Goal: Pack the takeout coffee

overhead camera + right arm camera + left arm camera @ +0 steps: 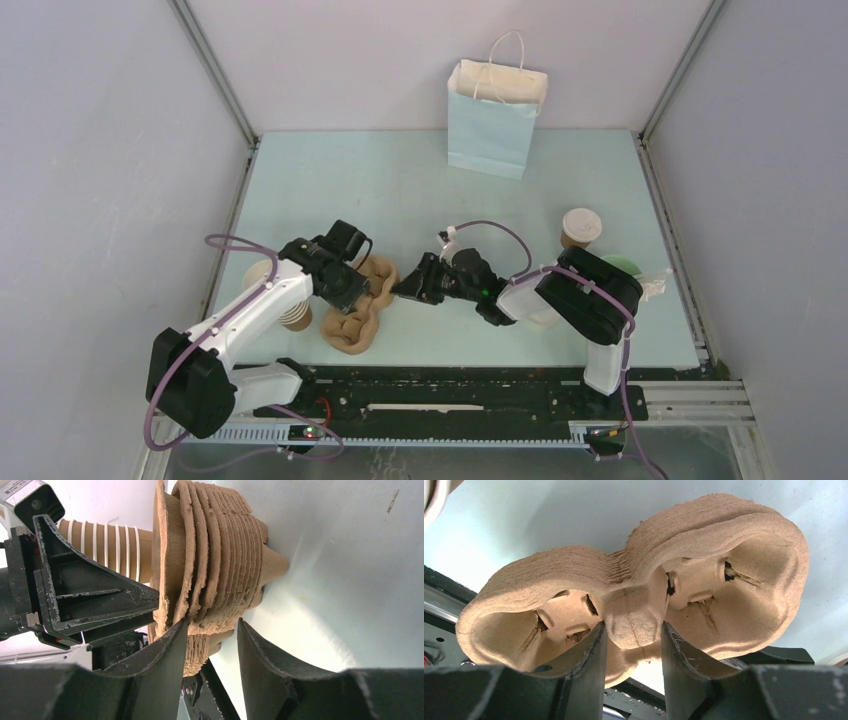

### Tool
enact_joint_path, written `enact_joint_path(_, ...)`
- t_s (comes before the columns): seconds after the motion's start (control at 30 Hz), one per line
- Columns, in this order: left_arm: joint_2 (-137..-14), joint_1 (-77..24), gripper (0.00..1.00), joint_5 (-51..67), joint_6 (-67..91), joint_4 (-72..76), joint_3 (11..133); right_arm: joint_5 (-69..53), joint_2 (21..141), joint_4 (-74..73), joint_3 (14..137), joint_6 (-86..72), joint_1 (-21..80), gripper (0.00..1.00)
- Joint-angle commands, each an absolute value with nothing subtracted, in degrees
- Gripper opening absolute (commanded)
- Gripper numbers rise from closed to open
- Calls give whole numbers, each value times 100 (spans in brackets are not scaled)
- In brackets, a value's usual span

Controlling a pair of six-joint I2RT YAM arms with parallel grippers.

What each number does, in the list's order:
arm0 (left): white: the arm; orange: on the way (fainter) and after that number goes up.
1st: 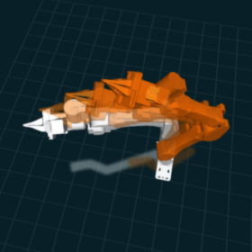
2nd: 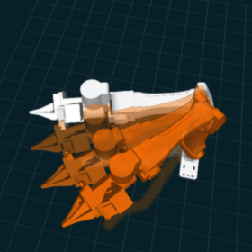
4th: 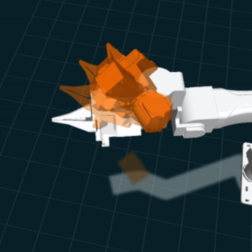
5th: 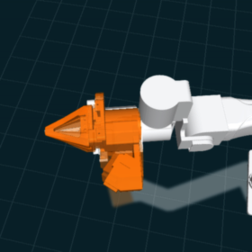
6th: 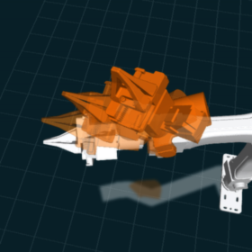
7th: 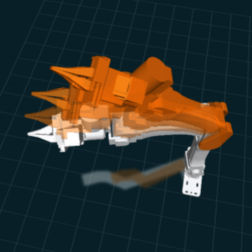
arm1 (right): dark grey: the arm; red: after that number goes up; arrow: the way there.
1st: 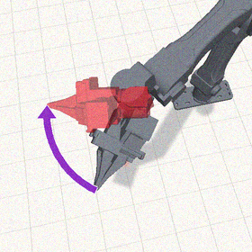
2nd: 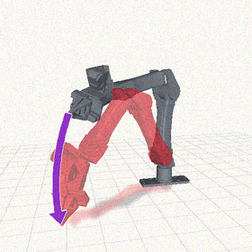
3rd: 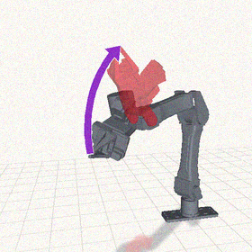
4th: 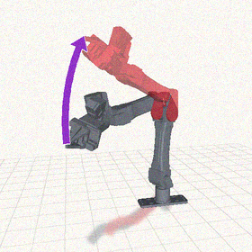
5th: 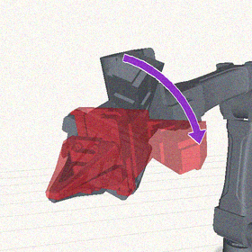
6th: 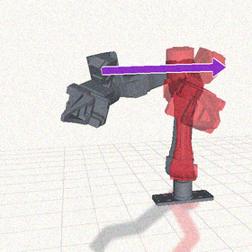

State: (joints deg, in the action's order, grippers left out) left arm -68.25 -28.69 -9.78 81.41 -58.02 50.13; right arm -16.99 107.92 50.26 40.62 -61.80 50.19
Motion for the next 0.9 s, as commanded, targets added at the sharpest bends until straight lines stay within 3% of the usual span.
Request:
enact_joint_path(0.0,-6768,-2831,26,-984,8033,-5755,5324,-1823,10767,5379,4236,-6328,4986,51)
enact_joint_path(0.63,-6754,-2847,26,-946,8009,-5757,5373,-1950,11070,5816,4245,-6715,4947,54)
enact_joint_path(0.87,-6775,-2944,25,-1005,8028,-5833,5542,-1537,11095,5323,4260,-6466,5015,51)
